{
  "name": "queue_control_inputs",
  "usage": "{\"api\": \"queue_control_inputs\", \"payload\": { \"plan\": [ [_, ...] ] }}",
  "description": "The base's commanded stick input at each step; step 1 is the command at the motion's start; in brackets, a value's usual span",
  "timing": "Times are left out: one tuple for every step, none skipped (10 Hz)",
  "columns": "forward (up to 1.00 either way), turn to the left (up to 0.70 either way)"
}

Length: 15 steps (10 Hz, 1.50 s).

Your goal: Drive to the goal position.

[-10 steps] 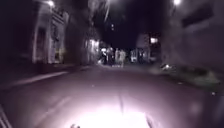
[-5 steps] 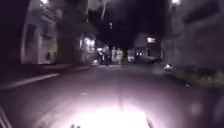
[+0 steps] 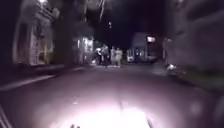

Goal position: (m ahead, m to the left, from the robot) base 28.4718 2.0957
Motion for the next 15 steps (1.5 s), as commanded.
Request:
{"api": "queue_control_inputs", "payload": {
  "plan": [
    [1.00,-0.27],
    [1.00,-0.27],
    [1.00,-0.11],
    [1.00,0.00],
    [1.00,0.00],
    [1.00,0.00],
    [1.00,0.00],
    [1.00,-0.11],
    [1.00,-0.27],
    [1.00,-0.27],
    [1.00,-0.27],
    [1.00,-0.27],
    [1.00,-0.27],
    [1.00,-0.27],
    [1.00,-0.27]
  ]
}}
